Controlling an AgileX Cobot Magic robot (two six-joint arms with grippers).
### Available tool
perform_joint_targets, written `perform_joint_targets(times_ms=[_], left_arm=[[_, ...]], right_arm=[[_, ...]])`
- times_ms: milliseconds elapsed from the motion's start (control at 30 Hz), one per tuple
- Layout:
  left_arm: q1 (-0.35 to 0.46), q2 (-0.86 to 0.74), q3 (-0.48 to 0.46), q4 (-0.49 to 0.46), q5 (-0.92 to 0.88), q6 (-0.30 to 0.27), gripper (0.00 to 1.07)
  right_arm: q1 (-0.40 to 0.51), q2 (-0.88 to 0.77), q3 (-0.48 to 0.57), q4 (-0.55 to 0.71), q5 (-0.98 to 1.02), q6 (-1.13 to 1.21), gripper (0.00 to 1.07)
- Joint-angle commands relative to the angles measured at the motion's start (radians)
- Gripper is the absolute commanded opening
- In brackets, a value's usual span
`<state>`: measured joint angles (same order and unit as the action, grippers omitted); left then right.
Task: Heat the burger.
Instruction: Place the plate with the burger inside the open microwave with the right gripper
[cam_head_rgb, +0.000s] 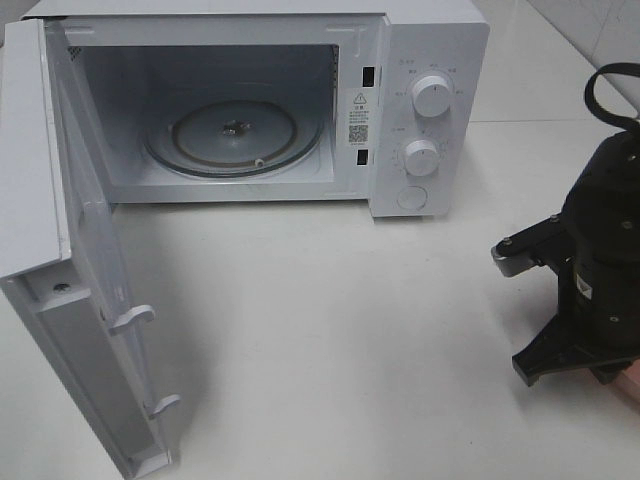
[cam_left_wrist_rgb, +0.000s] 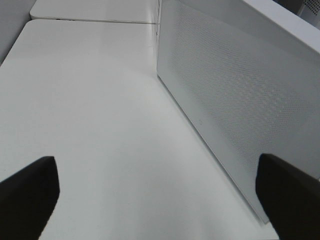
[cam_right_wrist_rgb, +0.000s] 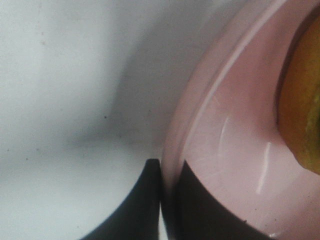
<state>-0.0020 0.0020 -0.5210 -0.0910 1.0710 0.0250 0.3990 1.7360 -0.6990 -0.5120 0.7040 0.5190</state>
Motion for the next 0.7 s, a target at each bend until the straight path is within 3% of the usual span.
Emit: perform_joint_targets(times_ms=[33,400,700], left_arm=[[0.003,-0.001,0.002,-0.003,0.001,-0.003,1.0],[0.003,-0.001,0.002,-0.003,0.001,-0.003,1.0],[0.003,-0.001,0.002,-0.003,0.001,-0.003,1.0]], right_arm=[[0.004,-0.048,0.003,-0.051,0.085,0.01,0.0],[0.004,-0.14,0.003,-0.061,0.143,0.012,0.0],[0.09,-0.168,0.023,-0.108,0.204,0.09,0.0]])
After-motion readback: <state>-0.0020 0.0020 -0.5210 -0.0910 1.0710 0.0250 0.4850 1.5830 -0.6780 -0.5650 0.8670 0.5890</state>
